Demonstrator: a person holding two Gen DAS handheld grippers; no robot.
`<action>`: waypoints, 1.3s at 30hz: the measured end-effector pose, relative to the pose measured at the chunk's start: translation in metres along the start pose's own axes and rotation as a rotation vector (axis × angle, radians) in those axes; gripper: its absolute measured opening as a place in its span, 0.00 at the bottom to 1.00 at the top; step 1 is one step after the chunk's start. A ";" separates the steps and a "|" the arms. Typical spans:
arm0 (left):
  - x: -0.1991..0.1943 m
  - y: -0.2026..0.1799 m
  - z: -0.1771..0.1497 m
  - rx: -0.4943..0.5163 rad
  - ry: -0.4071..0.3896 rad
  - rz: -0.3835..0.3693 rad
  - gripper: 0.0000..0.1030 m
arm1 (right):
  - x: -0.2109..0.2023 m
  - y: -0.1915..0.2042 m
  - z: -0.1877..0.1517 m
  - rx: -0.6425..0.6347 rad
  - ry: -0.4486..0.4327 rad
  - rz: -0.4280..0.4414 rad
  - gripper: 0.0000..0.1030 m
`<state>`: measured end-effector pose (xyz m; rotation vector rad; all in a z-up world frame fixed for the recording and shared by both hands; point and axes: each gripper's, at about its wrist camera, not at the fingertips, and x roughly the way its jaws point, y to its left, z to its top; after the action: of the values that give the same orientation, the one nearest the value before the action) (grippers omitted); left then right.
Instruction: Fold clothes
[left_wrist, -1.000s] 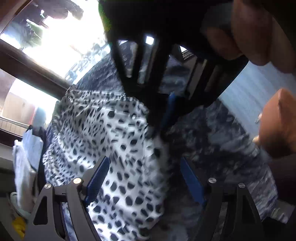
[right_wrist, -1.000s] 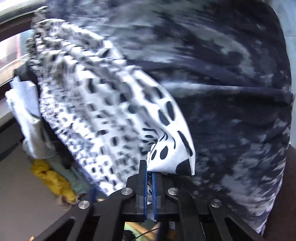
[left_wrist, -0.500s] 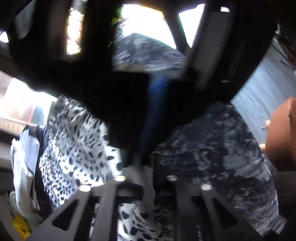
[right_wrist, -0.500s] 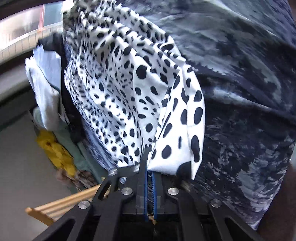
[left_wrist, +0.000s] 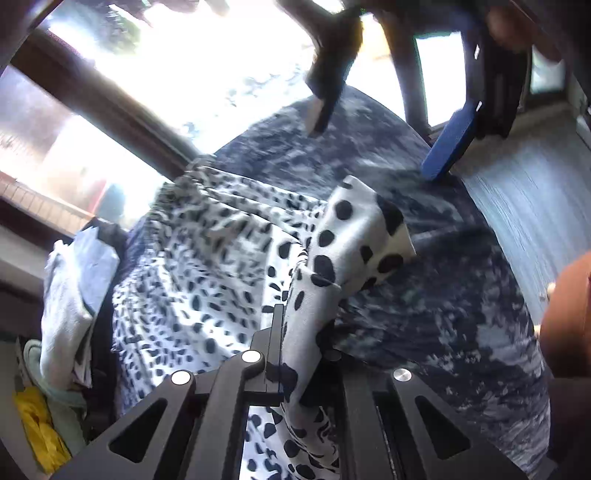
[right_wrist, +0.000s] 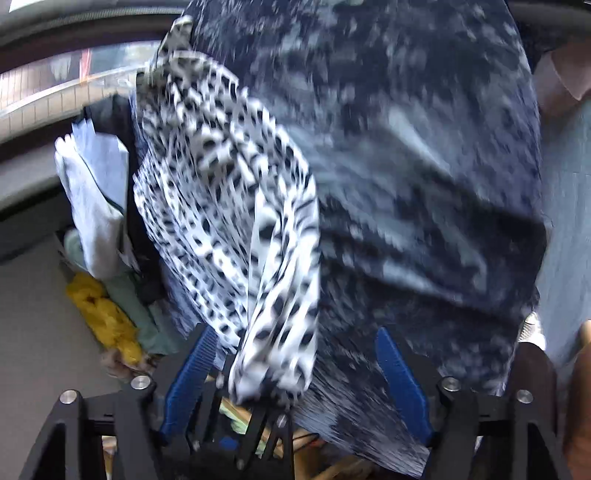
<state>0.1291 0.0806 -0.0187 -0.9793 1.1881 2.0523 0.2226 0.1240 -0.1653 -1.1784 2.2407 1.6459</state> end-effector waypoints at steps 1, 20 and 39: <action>0.002 0.011 0.000 -0.023 -0.007 0.007 0.04 | 0.004 0.000 0.010 0.004 0.022 0.027 0.76; -0.026 0.079 0.013 -0.177 -0.075 0.104 0.04 | 0.098 0.078 0.116 -0.102 0.127 0.038 0.81; -0.017 0.107 -0.006 -0.541 0.026 0.009 0.04 | 0.115 0.147 0.140 -0.217 -0.004 -0.262 0.05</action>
<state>0.0594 0.0252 0.0441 -1.2424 0.6493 2.4310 0.0017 0.1997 -0.1687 -1.4449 1.8438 1.8101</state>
